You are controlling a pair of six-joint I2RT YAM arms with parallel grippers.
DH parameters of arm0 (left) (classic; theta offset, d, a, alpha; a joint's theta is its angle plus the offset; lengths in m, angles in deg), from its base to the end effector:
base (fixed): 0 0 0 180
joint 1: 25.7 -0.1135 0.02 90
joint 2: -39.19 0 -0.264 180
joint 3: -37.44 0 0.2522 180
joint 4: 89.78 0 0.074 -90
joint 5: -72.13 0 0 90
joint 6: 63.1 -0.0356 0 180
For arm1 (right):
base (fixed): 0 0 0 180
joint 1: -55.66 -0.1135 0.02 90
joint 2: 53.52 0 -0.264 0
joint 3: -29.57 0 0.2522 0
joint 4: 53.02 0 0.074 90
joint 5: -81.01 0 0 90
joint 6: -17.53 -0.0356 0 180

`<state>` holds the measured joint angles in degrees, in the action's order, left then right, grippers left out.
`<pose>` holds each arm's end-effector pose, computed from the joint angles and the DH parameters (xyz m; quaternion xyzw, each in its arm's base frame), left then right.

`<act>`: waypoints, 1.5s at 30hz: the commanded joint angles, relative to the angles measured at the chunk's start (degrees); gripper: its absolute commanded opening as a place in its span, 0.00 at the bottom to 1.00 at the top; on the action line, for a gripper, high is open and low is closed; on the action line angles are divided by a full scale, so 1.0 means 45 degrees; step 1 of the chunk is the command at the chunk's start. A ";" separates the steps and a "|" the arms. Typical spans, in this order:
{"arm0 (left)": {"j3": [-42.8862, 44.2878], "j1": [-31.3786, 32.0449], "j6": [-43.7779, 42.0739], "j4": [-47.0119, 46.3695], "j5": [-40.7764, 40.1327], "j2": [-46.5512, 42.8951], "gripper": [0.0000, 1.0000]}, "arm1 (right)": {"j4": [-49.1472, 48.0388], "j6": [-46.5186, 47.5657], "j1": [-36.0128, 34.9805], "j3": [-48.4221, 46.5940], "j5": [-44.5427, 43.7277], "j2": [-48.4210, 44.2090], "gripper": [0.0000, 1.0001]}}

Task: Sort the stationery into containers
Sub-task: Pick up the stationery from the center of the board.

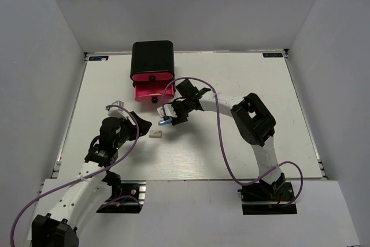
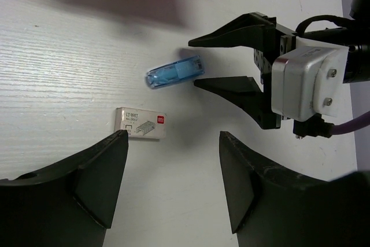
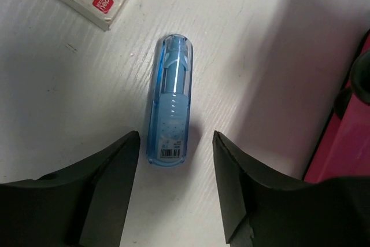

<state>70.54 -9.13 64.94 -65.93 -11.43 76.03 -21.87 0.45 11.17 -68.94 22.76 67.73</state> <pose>0.1496 -0.0487 0.2047 -0.1305 0.8444 -0.2800 0.4376 0.3086 0.3294 0.1575 -0.8255 0.4026 0.1789 0.3528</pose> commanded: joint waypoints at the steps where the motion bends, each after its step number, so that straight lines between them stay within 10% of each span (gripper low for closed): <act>1: -0.0019 -0.0051 0.0042 0.0140 -0.0219 -0.0276 0.74 | 0.0920 0.0415 -0.0113 -0.0599 -0.0218 0.0360 0.59; 20: -0.0019 -0.0051 0.0160 0.0141 -0.0219 -0.0276 0.74 | 0.4788 0.1236 -0.0211 0.0277 -0.0063 0.0048 0.21; 36: -0.0019 -0.0051 0.0277 0.0258 -0.0219 -0.0783 0.74 | 0.3520 -0.0482 -0.0269 0.1568 -0.0297 -0.0617 0.53; 45: -0.0019 -0.0051 0.0394 0.0376 -0.0337 -0.0901 0.74 | 0.3579 -0.0929 -0.0172 0.1315 -0.0278 -0.1219 0.10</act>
<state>70.52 -9.13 66.51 -64.46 -12.52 72.57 -9.13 -1.88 10.47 -64.00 24.48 63.19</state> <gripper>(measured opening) 0.739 0.341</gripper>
